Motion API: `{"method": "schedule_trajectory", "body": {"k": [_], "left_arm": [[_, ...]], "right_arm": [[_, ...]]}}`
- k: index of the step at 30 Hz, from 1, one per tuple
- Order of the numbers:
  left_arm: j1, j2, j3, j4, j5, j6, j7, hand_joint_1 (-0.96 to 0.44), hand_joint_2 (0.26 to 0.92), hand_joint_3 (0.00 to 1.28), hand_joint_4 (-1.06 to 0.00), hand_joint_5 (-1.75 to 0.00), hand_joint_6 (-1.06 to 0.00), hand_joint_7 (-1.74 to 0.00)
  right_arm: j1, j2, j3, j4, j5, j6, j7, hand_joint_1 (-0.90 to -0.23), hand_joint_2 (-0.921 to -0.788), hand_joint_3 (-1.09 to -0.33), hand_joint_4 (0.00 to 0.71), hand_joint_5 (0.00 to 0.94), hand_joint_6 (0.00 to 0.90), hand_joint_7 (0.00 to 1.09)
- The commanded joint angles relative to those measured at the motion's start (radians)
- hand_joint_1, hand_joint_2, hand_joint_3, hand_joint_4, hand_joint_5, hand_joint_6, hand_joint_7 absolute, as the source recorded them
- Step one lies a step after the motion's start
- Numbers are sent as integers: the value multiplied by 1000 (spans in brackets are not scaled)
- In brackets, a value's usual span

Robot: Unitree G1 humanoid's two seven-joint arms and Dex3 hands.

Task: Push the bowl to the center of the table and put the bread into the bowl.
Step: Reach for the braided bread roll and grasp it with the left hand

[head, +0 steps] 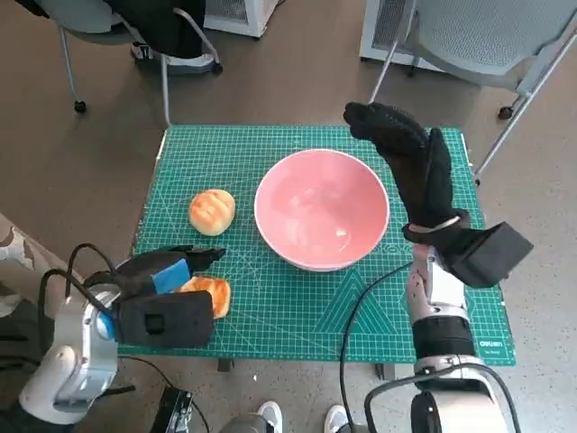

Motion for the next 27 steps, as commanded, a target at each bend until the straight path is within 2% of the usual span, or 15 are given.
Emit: {"method": "schedule_trajectory", "body": {"k": [1, 6, 9, 12, 15, 17, 18, 19, 20, 21, 22, 23, 26, 27], "left_arm": [[-26, -21, -24, 43, 28, -12, 10, -384, 733, 23, -220, -8, -320, -10], [-48, -41, -44, 99, 52, -18, 16, -334, 725, 20, -257, -15, -362, -22], [-57, -48, -52, 123, 62, -20, 20, -215, 713, 15, -304, -23, -428, -41], [-60, -53, -55, 138, 69, -23, 25, -167, 709, 15, -327, -22, -459, -46], [-59, -59, -58, 156, 79, -29, 35, -20, 699, 35, -546, -53, -583, -62], [-56, -60, -58, 163, 84, -38, 43, 12, 671, 98, -642, -93, -629, -55], [-51, -59, -57, 167, 85, -48, 53, 39, 574, 290, -701, -206, -674, -45], [-48, -58, -56, 169, 86, -56, 60, 172, 593, 373, -733, -560, -742, -62], [-44, -57, -54, 175, 85, -72, 75, 255, 619, 404, -749, -786, -783, -77], [-40, -55, -53, 180, 85, -83, 85, 286, 619, 433, -755, -871, -812, -111], [-37, -54, -52, 187, 84, -98, 97, 331, 610, 489, -763, -998, -804, -253], [-35, -53, -51, 192, 83, -108, 105, 213, 626, 488, -765, -1101, -777, -510], [-25, -46, -43, 199, 77, -140, 129, 71, 626, 539, -738, -1238, -713, -901], [-23, -45, -41, 200, 75, -147, 134, 57, 623, 554, -730, -1256, -704, -950]], "right_arm": [[27, 2, -3, 8, 6, 18, 10, -682, -921, -783, 224, 2, 187, 298], [29, 1, -3, 0, 9, 20, 14, -682, -921, -783, 224, 2, 183, 306], [28, 0, -3, 0, 12, 22, 16, -682, -921, -783, 224, 2, 180, 312], [27, -1, -4, 1, 15, 23, 19, -682, -921, -782, 224, 2, 178, 316], [26, -3, -4, 3, 19, 23, 22, -683, -921, -780, 226, 2, 176, 323], [25, -4, -5, 3, 21, 24, 24, -683, -921, -780, 226, 2, 175, 325], [24, -4, -5, 3, 22, 25, 25, -683, -921, -780, 226, 2, 174, 327], [24, -4, -6, 4, 23, 26, 26, -685, -921, -776, 226, 2, 173, 331], [23, -4, -7, 4, 24, 26, 27, -687, -921, -774, 227, 2, 172, 333], [23, -4, -7, 5, 25, 27, 28, -688, -921, -773, 227, 2, 172, 335], [22, -4, -7, 4, 25, 27, 28, -689, -921, -771, 227, 2, 171, 337], [22, -4, -8, 4, 26, 27, 29, -688, -921, -770, 227, 2, 171, 340], [23, -4, -9, 3, 27, 27, 31, -688, -921, -768, 227, 2, 169, 345], [23, -4, -10, 3, 28, 27, 32, -688, -921, -767, 227, 2, 169, 346]]}}
